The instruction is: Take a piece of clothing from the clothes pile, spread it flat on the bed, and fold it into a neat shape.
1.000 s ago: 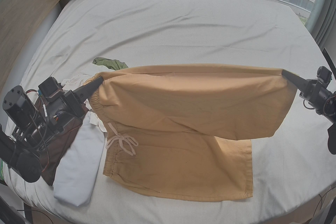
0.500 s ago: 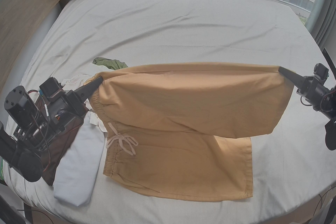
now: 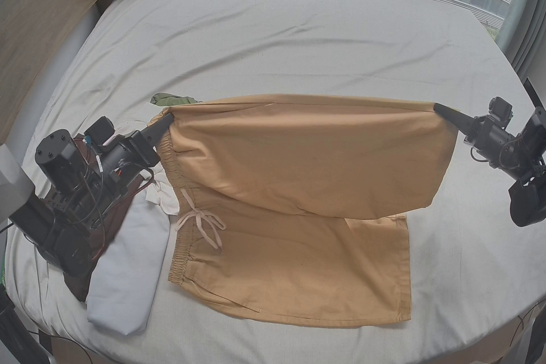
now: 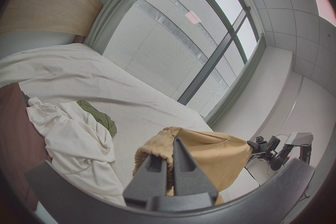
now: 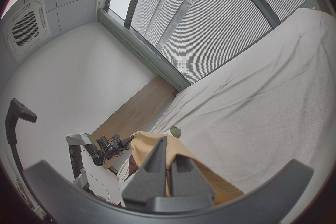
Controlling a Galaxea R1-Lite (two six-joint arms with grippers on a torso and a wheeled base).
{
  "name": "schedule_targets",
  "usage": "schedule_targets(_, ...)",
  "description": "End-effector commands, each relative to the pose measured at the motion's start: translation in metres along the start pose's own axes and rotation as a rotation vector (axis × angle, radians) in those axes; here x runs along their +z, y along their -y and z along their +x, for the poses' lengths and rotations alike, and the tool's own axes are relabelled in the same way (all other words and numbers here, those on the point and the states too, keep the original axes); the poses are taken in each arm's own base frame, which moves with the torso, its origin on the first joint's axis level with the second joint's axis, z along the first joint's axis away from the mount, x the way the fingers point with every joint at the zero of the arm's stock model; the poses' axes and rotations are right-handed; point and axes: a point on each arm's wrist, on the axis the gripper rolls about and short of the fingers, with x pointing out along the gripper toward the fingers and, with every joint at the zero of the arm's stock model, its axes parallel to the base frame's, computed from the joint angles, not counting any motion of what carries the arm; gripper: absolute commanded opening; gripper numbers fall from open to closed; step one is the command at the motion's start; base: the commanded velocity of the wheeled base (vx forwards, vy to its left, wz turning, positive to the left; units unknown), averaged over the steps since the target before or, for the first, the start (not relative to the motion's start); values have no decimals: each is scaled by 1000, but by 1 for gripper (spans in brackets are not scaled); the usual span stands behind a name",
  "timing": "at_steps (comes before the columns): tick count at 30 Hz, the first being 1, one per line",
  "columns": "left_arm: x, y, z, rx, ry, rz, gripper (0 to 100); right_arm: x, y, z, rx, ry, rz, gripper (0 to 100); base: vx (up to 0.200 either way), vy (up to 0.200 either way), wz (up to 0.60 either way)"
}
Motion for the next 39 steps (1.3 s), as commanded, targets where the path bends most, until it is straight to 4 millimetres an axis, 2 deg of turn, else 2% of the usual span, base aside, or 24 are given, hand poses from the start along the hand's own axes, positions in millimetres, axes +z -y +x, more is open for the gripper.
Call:
schedule_targets(1,-14,-12,15,15,-15,-7,0,-8,23,8,-17,-7,21,0,0,0,0)
schedule_targets(9,-31,-28,36,45,-9,-9,0,-3,35,17,-12,6,40,0,0,0,0)
schedule_targets(13,-38,-39,53,78,30,-7,0,-6,47,21,-15,4,50,0,0,0,0)
schedule_targets(18,-42,-45,63,84,54,-6,0,-7,60,27,-26,-3,67,0,0,0,0)
schedule_targets(30,-50,-55,78,95,81,-9,0,0,80,46,-25,-8,76,0,0,0,0)
schedule_targets(39,-51,-58,82,95,93,-27,0,-12,102,52,-36,-18,92,0,0,0,0)
